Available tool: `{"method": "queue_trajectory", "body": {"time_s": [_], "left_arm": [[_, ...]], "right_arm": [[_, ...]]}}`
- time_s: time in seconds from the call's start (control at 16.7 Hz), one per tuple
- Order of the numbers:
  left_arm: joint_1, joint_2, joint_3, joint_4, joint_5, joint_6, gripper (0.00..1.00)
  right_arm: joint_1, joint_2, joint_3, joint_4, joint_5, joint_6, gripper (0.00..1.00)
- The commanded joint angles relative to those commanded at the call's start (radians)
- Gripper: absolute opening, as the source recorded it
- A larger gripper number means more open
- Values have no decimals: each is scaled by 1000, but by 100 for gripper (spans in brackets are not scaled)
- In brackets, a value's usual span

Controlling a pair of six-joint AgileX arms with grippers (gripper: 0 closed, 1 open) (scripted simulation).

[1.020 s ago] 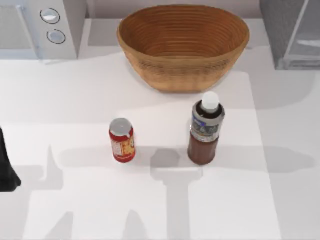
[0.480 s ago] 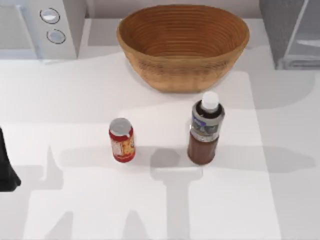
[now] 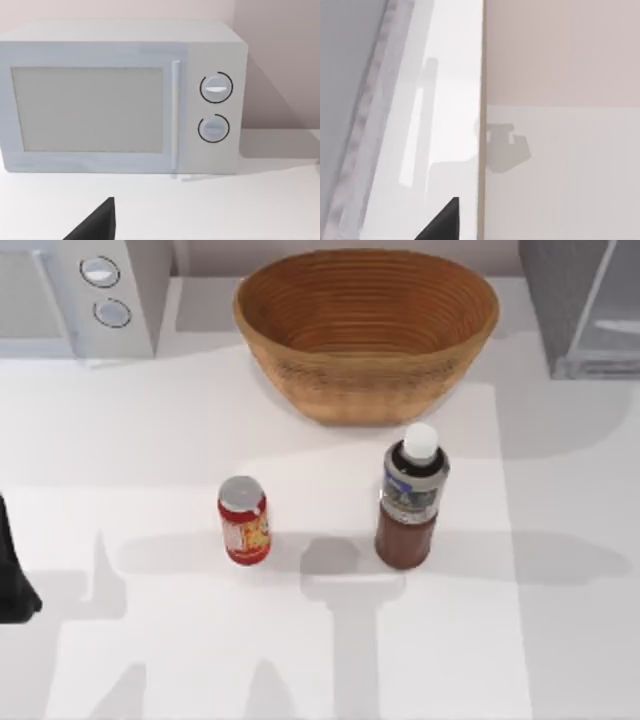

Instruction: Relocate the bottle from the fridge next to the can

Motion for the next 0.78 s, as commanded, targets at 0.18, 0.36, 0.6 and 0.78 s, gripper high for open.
{"method": "queue_trajectory", "body": {"time_s": [0.18,0.36,0.6,0.78], "left_arm": [[0,0,0,0,0,0,100],[0,0,0,0,0,0,100],[0,0,0,0,0,0,100],[0,0,0,0,0,0,100]], "right_arm": [[142,-2,-5,196,31,224,100],[242,-5,-7,328,52,361,100],[276,-8,-9,368,59,401,100],[264,-12,-17,371,57,399,100]]}}
